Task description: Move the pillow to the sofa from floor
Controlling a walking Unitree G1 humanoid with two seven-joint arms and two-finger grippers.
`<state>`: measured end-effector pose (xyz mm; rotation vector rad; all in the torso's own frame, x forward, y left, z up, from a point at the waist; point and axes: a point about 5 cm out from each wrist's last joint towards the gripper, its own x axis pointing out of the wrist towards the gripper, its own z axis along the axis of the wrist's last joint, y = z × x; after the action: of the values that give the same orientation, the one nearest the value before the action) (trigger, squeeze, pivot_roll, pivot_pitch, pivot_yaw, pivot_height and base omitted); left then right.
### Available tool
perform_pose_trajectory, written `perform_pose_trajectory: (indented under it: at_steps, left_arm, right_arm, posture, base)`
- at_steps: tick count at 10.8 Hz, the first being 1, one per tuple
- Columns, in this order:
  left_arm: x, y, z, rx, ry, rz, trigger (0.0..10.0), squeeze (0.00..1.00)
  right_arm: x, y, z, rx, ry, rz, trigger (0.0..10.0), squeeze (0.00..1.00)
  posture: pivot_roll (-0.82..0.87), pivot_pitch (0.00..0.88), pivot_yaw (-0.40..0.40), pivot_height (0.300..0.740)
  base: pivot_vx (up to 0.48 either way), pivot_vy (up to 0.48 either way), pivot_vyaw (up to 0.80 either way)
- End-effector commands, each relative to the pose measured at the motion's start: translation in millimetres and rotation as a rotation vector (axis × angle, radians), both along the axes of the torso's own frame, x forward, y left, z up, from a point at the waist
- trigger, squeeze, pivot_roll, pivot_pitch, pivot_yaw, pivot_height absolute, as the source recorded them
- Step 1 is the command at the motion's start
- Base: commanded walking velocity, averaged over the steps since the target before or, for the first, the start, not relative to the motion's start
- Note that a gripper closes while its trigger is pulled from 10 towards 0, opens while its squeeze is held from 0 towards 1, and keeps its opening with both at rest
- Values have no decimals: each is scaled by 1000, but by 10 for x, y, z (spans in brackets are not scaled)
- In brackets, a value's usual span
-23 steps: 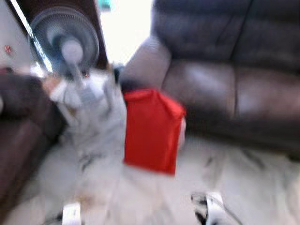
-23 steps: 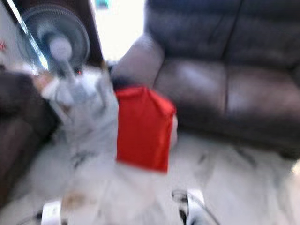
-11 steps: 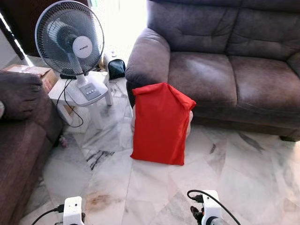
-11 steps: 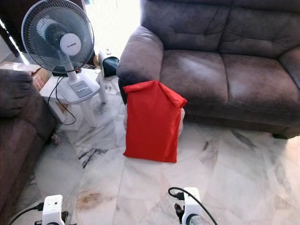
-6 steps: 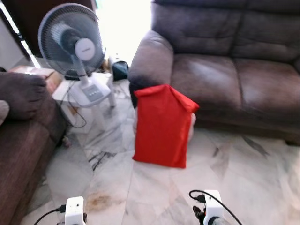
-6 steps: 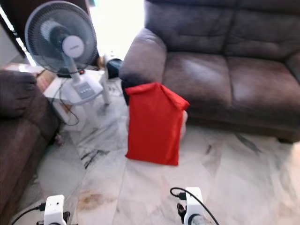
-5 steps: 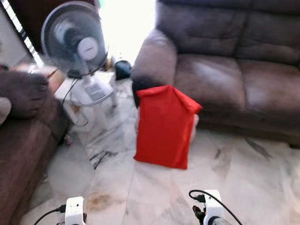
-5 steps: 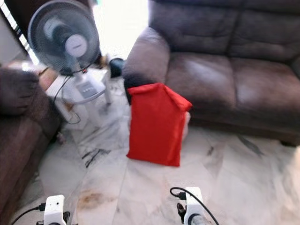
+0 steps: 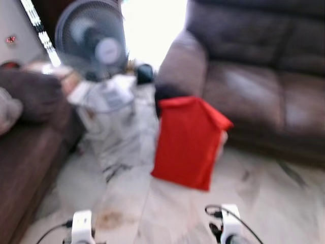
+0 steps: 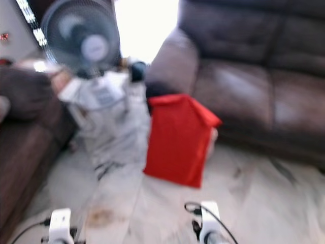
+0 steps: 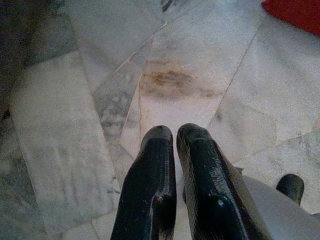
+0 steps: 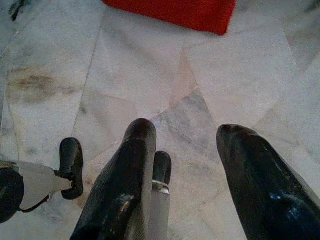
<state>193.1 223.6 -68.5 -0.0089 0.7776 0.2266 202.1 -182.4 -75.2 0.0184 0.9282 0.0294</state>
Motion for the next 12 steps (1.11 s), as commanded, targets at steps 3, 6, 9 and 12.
perform_pose_trajectory:
  at_steps: [3, 6, 9, 12]
  left_arm:
    - [-87, -1, -45, -4, 23, 10, 10000, 0]
    - [-81, -5, -43, -4, 20, 9, 10000, 0]
    - [-78, -10, -42, -5, 18, 9, 10000, 0]
    - [-74, -12, -39, -5, 16, 9, 10000, 0]
  right_arm:
    - [-72, -7, -39, 7, 25, -13, 10000, 0]
    - [-67, 8, -37, 21, 24, -14, 10000, 0]
    - [-64, 22, -38, 25, 29, -9, 10000, 0]
    - [-51, 25, -30, 22, 18, -3, 10000, 0]
  posture:
    - [150, 149, -24, 740]
    - [150, 150, -23, 740]
    - [152, 149, -24, 740]
    - [150, 149, -24, 740]
  base:
    - [246, 0, 0]
    - [255, 0, -448]
    - [256, 0, -675]
    - [257, 0, 0]
